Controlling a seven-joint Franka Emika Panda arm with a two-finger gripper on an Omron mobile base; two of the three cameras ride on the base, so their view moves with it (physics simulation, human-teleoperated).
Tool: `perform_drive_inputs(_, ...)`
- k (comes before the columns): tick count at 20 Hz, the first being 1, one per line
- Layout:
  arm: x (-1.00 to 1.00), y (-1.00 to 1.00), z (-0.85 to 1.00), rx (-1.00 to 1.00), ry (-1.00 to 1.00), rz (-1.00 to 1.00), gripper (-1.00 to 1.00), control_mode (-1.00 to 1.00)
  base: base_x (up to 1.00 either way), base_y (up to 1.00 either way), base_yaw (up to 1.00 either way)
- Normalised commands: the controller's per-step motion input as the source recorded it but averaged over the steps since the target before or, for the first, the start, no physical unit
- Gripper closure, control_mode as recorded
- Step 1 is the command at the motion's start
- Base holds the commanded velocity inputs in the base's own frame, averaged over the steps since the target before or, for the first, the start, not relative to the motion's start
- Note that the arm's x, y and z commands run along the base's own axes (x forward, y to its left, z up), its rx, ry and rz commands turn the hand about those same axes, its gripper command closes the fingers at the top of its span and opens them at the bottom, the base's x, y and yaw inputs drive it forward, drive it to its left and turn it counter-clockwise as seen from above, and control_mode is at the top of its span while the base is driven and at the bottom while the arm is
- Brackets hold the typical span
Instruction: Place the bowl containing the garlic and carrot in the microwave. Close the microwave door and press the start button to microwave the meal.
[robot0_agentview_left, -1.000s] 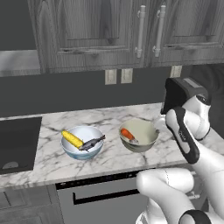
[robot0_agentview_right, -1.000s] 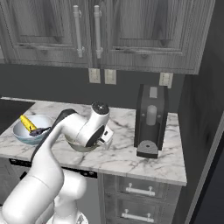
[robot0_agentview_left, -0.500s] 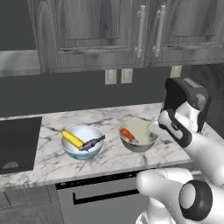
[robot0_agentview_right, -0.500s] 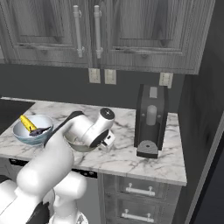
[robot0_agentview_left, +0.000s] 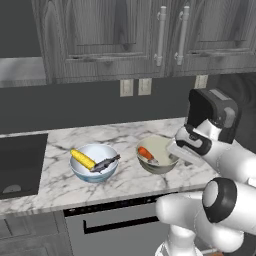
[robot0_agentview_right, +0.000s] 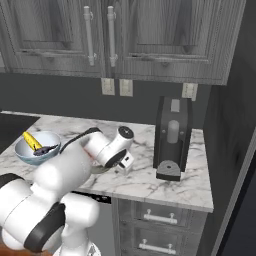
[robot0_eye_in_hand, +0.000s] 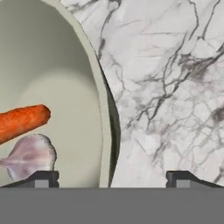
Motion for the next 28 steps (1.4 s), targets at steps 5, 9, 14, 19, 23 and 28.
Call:
perform_drive_inputs(5,0.03,0.02,-0.09,0.00,0.00,-0.01,1.00,-1.00,0.00,0.00,0.00)
perform_drive_inputs(9,0.00,0.00,0.07,0.00,0.00,0.00,1.00,-1.00,0.00,0.00,0.00)
perform_drive_inputs(14,-0.73,0.00,0.84,0.00,-0.09,-0.03,1.00,-1.00,0.00,0.00,0.00)
perform_drive_inputs(19,-0.98,-0.03,1.00,0.10,-0.16,-0.04,1.00,-1.00,0.00,0.00,0.00)
perform_drive_inputs(23,-0.88,-0.03,1.00,0.15,-0.15,-0.16,1.00,-1.00,0.00,0.00,0.00)
perform_drive_inputs(28,-0.58,-0.01,0.77,0.01,0.02,-0.12,1.00,-1.00,0.00,0.00,0.00)
